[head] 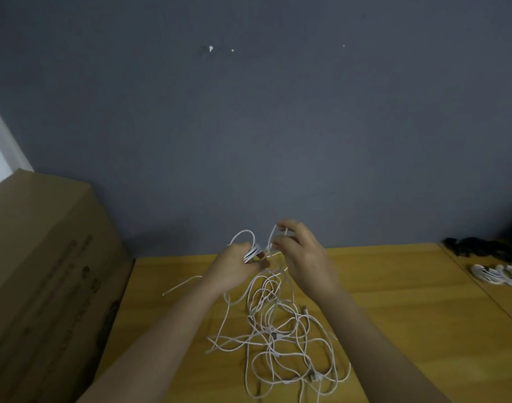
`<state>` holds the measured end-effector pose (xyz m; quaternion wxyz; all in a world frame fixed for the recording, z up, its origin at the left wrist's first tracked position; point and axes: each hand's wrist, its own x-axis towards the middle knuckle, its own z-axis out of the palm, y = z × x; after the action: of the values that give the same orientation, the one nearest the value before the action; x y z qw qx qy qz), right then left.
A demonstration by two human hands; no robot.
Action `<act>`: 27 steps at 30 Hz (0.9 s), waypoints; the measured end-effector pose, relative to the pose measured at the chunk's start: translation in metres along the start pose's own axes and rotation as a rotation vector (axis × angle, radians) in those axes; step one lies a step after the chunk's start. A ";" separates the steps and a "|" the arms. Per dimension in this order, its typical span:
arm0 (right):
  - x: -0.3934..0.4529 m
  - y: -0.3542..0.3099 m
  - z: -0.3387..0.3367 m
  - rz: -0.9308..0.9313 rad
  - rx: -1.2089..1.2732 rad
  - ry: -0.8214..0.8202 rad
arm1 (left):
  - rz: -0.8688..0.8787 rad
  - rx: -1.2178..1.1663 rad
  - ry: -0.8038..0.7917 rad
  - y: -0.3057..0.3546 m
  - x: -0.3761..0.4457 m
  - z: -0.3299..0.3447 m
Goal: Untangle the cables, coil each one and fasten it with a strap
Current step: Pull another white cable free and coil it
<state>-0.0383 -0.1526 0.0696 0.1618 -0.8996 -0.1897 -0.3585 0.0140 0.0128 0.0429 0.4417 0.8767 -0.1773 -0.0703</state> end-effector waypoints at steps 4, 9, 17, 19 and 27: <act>-0.010 0.005 0.014 0.345 0.391 0.058 | -0.006 -0.059 0.044 0.000 -0.002 0.009; -0.037 0.012 0.025 0.427 0.497 -0.222 | -0.069 -0.066 0.131 -0.005 -0.009 0.005; -0.070 0.030 0.040 0.914 0.607 -0.073 | -0.214 0.042 0.278 -0.035 -0.017 -0.019; -0.067 0.027 0.046 1.138 0.789 0.081 | -0.286 0.059 0.292 -0.047 -0.024 -0.018; -0.048 0.011 0.054 1.354 0.976 0.251 | -0.356 0.107 0.305 -0.063 -0.028 -0.023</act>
<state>-0.0340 -0.1505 -0.0033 0.7324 -0.6016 0.2763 -0.1592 0.0101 0.0752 0.0057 0.3970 0.9167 0.0454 -0.0046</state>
